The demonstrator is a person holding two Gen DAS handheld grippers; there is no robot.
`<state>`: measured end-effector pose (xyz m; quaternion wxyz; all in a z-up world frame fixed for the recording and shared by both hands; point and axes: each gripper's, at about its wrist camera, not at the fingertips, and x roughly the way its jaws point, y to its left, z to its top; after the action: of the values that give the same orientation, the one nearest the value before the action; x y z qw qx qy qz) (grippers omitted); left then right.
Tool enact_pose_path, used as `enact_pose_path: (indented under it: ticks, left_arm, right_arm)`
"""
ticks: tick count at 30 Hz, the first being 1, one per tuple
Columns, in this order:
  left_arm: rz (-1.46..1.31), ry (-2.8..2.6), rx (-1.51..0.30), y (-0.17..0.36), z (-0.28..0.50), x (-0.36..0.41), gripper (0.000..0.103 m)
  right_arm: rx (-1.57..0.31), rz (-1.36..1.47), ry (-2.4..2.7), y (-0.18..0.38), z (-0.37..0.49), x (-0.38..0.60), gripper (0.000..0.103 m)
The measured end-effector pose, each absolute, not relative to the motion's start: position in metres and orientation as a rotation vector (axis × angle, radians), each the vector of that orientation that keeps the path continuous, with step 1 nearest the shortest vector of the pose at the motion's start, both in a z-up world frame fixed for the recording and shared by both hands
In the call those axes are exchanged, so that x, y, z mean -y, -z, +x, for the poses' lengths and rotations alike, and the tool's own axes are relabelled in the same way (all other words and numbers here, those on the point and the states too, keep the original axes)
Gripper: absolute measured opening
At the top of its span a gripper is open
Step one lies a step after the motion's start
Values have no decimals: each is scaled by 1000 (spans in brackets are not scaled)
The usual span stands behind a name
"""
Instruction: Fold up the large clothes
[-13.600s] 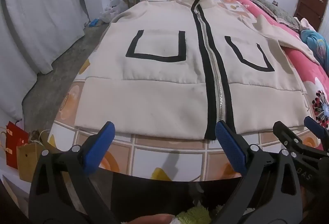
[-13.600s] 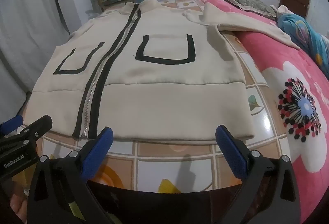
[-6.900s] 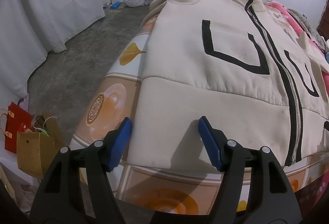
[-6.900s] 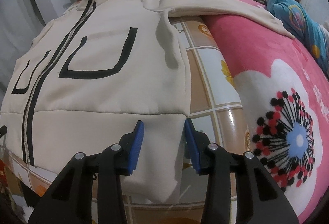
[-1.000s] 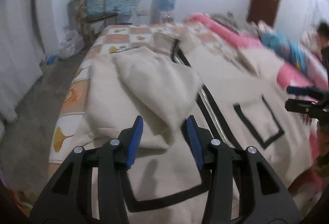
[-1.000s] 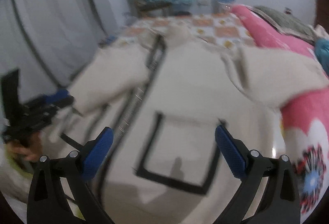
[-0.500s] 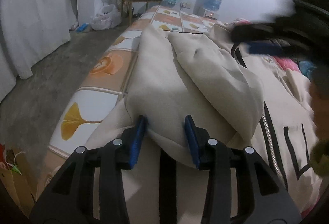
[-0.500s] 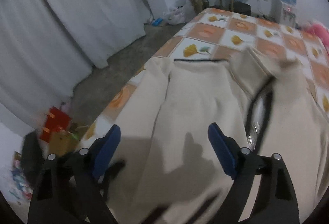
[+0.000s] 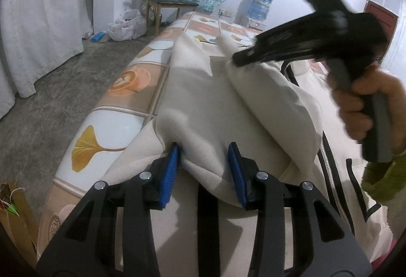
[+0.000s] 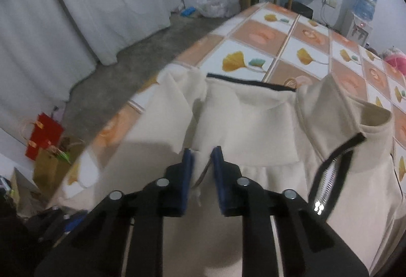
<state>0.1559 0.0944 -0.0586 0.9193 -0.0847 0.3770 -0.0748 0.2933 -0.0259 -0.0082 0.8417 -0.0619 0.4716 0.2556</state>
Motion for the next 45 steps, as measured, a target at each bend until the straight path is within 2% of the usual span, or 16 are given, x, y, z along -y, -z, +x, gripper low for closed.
enact_pose_path:
  ticks: [7,12,15,18,20,24,25,26,31,39,45]
  left_arm:
    - [-176,151,-799,56,156,-93,39]
    - [-161,131,-810,55,157,-88,39]
    - [-139,120,-816,54,155,-84,39]
    - [-113,107,-822,53,153,-81,40]
    - [-103,101,-829,54,152,-80,40]
    - [-92,92,-852,57,152,-79,41]
    - [-87,88,-855,58,152,-79,41]
    - [-82,85,-857,58,152,-78,41]
    - [-70,74,-859,59,153,-76,42]
    - [-72,66,-860,59,153,-75,42]
    - [-72,71,-854,60,152,-75,43]
  right_arm:
    - [-885,74,-597,-48,241,99,17]
    - [-848,208,-575,-61,181,167,17]
    - [-861,237,-501,-50,141,204,17]
    - [-939,317,-436,-20,106,237,23]
    - [-1014,388,-390,8,83,257,34]
    - [-1127,497,-312,48,55,281,42]
    - [-1141,524,-305,54,48,287,47]
    - [-1143,552,-300,57,43,292,53]
    - [-1077,637,-321,48,30,306,63]
    - [-1103,964,-392,75,52,321,64]
    - [-1104,1107,-414,92,51,321,64]
